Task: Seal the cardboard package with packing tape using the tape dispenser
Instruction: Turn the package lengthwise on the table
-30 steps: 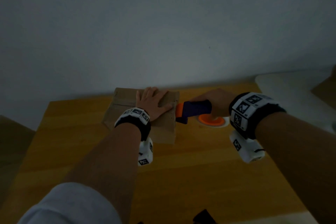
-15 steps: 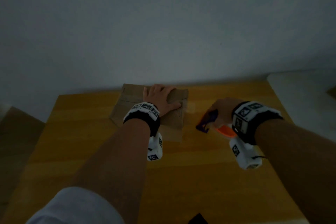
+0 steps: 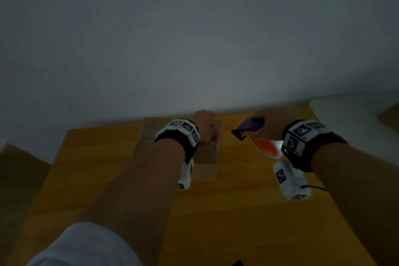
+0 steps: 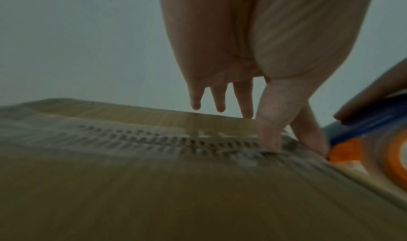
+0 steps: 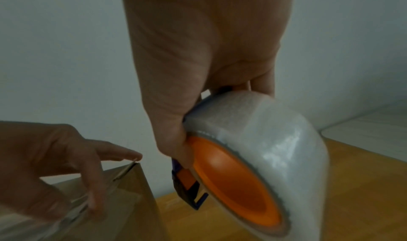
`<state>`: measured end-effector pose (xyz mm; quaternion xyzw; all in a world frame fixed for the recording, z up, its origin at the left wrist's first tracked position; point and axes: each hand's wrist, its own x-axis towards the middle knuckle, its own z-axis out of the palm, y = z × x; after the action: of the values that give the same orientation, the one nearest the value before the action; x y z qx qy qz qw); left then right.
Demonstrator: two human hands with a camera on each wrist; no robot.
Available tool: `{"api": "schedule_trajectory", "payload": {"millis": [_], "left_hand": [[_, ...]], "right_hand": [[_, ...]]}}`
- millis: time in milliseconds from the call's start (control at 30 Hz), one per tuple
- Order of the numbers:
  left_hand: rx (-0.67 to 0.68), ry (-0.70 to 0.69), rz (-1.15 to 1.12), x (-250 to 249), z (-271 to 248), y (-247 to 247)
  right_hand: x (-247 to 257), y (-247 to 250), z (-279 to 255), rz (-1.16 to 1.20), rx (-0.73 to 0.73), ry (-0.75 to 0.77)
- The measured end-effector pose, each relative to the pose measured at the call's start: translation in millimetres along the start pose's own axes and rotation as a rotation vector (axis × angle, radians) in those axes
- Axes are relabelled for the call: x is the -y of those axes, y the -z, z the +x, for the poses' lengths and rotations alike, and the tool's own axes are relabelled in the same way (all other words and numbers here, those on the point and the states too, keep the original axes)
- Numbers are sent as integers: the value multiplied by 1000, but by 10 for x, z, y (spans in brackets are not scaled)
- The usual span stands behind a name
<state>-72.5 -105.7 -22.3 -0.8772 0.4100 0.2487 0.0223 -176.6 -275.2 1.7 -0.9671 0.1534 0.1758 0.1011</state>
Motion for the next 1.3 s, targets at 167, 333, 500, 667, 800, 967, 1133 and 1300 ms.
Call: {"api": "schedule_trajectory", "payload": {"millis": [167,333,500,667,800,967,1133,1300], "left_hand": [[110,-57,8,-72,86,-30],[144,-54,200,-150,98,89],[106,38,171,27,56,118],[129,68,112,254,9,24],[127,20,-60,245,-31,88],[111,49,-119,313,-51,46],[28,109,-178,405,-93,-12],[216,140,-137,466,-200,-138]], "right_hand": [[-51,-43,-9,12,-13,-14],[-92,-90,-17,39,-14,-10],[-118,-21,-63,26,-31,-13],[-126,43,-40,35,-60,-18],[-53,72,-32,31,-70,12],[39,74,-33,53,-73,77],[78,3,-33,97,-76,75],[102,-123,14,155,-125,42]]}}
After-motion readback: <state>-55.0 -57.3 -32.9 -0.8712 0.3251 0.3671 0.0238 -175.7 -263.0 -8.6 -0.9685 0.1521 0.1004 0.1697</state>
